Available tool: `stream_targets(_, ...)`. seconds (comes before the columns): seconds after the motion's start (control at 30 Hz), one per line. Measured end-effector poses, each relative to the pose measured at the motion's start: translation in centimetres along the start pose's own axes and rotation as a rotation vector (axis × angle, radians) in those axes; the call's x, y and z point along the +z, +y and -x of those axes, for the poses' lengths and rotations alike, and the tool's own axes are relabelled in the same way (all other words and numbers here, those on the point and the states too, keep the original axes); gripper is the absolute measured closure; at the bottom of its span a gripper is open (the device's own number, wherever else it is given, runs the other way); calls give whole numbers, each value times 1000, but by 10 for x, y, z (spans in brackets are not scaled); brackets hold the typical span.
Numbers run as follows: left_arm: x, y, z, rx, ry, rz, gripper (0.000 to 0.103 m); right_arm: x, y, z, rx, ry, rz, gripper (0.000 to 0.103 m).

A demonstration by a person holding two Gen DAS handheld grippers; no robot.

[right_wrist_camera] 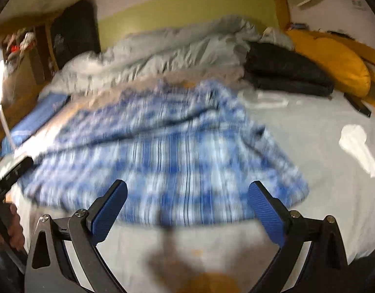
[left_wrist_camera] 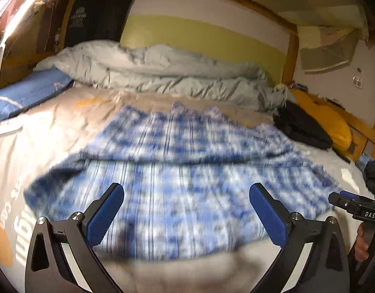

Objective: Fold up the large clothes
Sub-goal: 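Grasp the shirt hem with the left tool while the right tool grasps beside it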

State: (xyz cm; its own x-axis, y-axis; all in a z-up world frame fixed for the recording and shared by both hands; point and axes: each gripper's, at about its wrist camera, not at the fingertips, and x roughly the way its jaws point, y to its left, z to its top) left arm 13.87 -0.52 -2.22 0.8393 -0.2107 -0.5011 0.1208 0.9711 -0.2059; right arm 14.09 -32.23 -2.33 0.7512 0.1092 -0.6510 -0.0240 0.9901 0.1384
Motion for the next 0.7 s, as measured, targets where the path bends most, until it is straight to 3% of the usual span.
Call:
stream_targets(0.23,-39,7,3,49,116,63,0,-28,-3,-5,104,78,-85,15)
stream_targets(0.3,-45,6,-1,37,159,68,3,-33,-1,-13,136,110,-93,23)
stream_targets(0.43,-51,17,-14,-78,251,181,4,-33,-4,-21,157,106,-160,27)
stream_targets(0.53,-46,28,-16,-116,237,251,6,-29,-10,-24,153,86,-211,33)
stream_targets(0.6,-42,36,-18,-118,230,294,12,-27,-16,-26,142,77,-250,42)
stream_targets(0.7,-37,51,-23,-90,219,333,34,-21,-23,-29,99,55,-279,56)
